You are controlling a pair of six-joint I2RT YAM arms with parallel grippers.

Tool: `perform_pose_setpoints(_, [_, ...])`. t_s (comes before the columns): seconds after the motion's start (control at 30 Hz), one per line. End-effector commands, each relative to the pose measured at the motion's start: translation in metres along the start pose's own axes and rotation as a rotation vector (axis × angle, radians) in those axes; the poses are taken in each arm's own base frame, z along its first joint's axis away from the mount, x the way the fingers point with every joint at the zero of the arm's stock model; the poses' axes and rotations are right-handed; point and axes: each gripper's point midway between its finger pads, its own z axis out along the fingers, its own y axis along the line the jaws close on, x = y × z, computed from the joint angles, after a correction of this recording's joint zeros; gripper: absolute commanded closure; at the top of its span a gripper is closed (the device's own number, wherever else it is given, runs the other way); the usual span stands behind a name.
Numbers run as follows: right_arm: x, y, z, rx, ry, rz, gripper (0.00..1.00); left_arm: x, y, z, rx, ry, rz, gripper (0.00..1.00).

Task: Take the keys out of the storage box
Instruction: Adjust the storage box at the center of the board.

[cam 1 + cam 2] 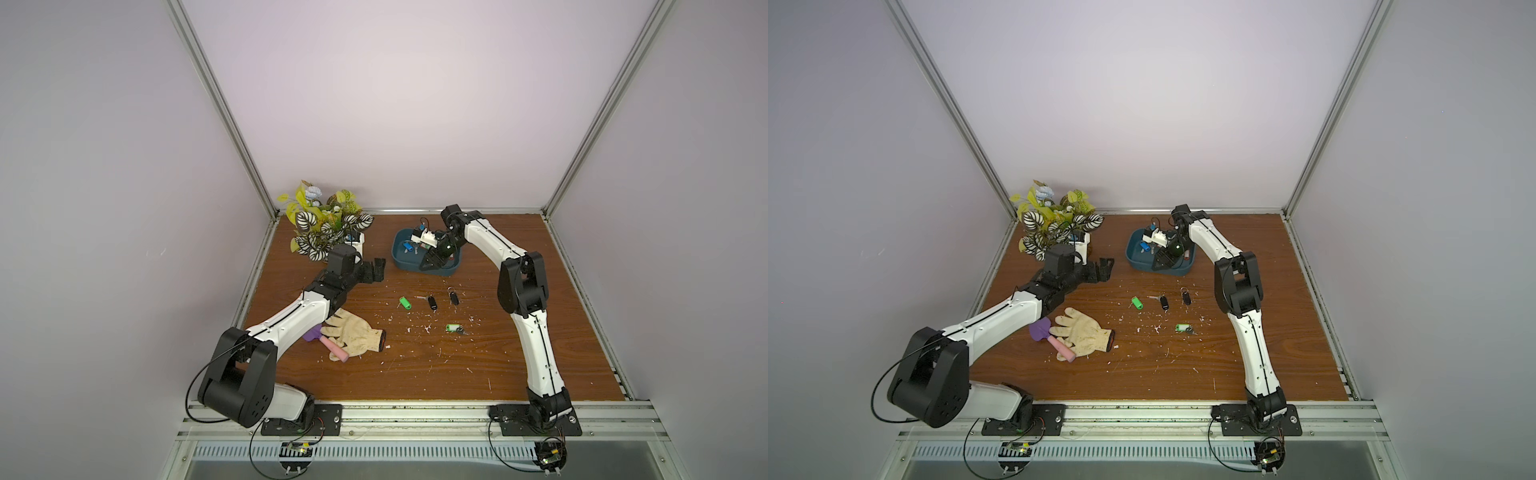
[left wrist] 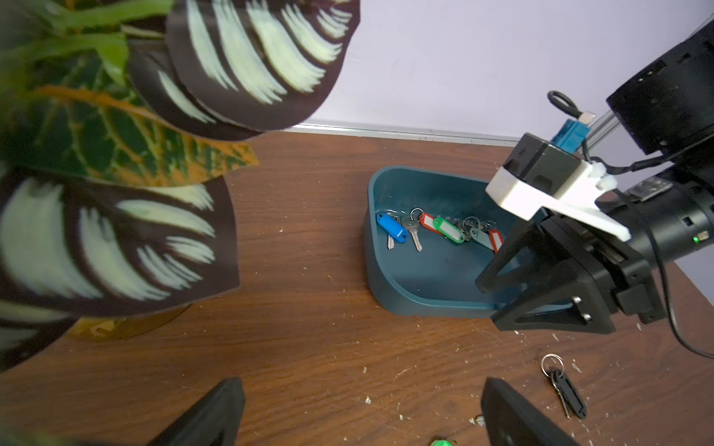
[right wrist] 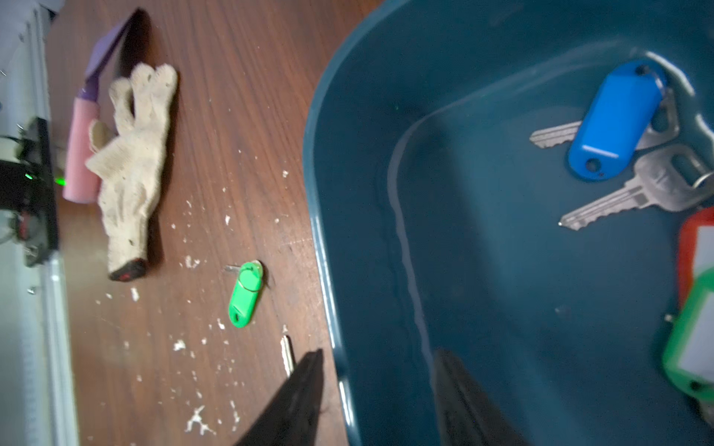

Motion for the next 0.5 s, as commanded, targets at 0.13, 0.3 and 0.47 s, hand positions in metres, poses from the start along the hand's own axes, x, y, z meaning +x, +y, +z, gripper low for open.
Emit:
perform_pose_setpoints(0.13, [-0.047, -0.017, -0.107, 0.395, -0.362, 0.208, 0.01, -0.01, -0.03, 0.029, 0.19, 0.003, -0.037, 0.0])
perform_pose_setpoints(0.3, [-0.02, -0.038, -0.133, 0.542, -0.518, 0.444, 0.01, -0.012, -0.042, 0.067, 0.264, 0.042, -0.074, 0.0])
perform_pose_setpoints(0.47, [0.018, -0.058, -0.135, 0.639, -0.524, 0.596, 0.0, -0.011, -0.038, 0.1, 0.244, 0.09, -0.06, 0.0])
